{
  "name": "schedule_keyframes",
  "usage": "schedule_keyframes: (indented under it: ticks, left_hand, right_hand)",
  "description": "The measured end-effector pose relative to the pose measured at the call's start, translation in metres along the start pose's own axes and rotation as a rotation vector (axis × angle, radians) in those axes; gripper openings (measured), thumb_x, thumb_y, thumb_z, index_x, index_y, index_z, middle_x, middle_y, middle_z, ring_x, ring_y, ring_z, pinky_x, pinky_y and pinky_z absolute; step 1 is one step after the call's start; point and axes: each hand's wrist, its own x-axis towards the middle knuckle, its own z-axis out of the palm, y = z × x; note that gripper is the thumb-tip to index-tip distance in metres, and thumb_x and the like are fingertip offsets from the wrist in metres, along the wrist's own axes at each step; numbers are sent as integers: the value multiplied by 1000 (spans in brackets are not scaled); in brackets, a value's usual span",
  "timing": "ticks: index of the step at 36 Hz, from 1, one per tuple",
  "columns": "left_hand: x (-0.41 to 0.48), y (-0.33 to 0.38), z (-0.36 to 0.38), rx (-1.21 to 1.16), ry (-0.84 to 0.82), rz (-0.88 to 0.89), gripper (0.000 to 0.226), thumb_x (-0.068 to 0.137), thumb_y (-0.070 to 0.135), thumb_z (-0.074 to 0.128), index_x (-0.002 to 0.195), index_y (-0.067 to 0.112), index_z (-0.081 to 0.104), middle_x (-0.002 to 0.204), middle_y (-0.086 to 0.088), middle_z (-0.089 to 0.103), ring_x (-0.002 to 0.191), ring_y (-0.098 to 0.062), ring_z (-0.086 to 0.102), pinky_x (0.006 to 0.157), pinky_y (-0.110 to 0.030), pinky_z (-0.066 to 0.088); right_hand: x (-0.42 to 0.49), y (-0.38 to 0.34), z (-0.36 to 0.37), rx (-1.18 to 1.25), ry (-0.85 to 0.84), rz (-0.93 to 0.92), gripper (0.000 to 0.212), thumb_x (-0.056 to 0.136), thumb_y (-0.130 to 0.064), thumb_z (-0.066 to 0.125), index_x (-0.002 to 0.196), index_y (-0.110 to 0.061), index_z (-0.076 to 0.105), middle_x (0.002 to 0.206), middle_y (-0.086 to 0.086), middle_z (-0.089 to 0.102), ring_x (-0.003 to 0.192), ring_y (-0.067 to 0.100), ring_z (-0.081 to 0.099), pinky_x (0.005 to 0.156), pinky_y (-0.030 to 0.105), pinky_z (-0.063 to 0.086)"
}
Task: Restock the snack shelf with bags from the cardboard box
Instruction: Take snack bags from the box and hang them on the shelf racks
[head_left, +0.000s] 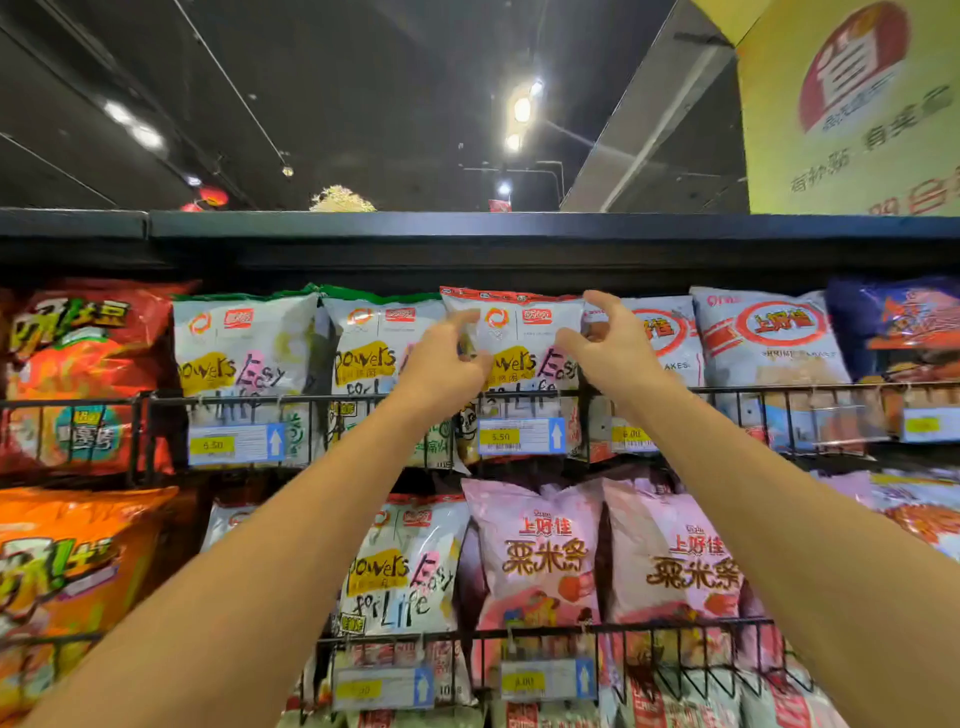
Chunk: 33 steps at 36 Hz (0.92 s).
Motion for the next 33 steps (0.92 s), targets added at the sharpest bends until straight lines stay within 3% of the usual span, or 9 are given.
schedule_keyframes:
  ticks: [4,8,10,13,19,22,25,29,33]
  left_hand:
    - [8,-3,10,-41,0,-49,62,98,8,55,153,24,34,113,-9,66,87,-14,61,63,-16,47]
    - [9,-7,8,-33,-1,-45,62,99,5,53,154,25,33,123,-9,62,99,-15,57,67,-17,44]
    - [5,-6,0,-42,4,-41,61,99,7,54,154,26,35,138,-7,57,113,-19,58,80,-24,48]
    - [-7,-4,-22,-45,45,-7,55,97,8,53,149,22,42,141,-7,53,124,-23,56,94,-35,53]
    - [-34,-42,-101,-57,285,-22,36,94,17,60,130,25,60,113,4,63,95,-14,67,87,-43,59]
    - [-49,-69,-147,-15,448,-62,30,93,16,63,121,24,62,109,5,64,86,-7,64,76,-32,56]
    - [-57,-99,-185,66,518,-127,35,89,16,68,123,22,61,115,-3,64,95,-17,64,89,-36,54]
    - [-65,-122,-222,147,422,-148,58,91,22,72,143,17,48,131,-5,57,124,-24,57,102,-35,45]
    - [-62,-140,-240,172,311,-169,69,92,35,69,152,25,36,149,-5,48,134,-25,50,110,-41,44]
  right_hand:
    - [1,-4,5,-31,-45,-16,53,97,-21,63,146,-24,43,140,7,53,111,21,58,79,25,51]
    - [-1,-3,7,-32,-56,-41,54,97,-18,62,146,-26,41,138,6,55,102,15,61,66,17,46]
    - [-3,-4,6,-8,-48,-24,54,97,-17,62,147,-26,41,133,6,59,99,14,63,62,17,49]
    - [-11,-9,5,-52,51,-29,52,97,-17,61,145,-22,41,135,8,56,112,23,61,79,30,57]
    - [-34,-33,31,-156,274,-289,44,87,-15,64,129,-18,51,123,11,57,110,27,56,95,47,50]
    - [-51,-57,69,-75,133,-357,41,88,-17,66,126,-21,53,108,5,63,92,20,62,88,44,53]
    - [-65,-79,111,-37,-91,-331,50,91,-26,68,136,-25,48,110,0,62,91,12,64,85,40,56]
    - [-73,-103,166,-12,-259,-258,69,90,-36,70,148,-35,34,129,0,54,102,19,64,89,43,55]
    - [-67,-119,210,-44,-273,-249,80,89,-37,72,154,-34,26,141,3,50,118,24,58,92,38,49]
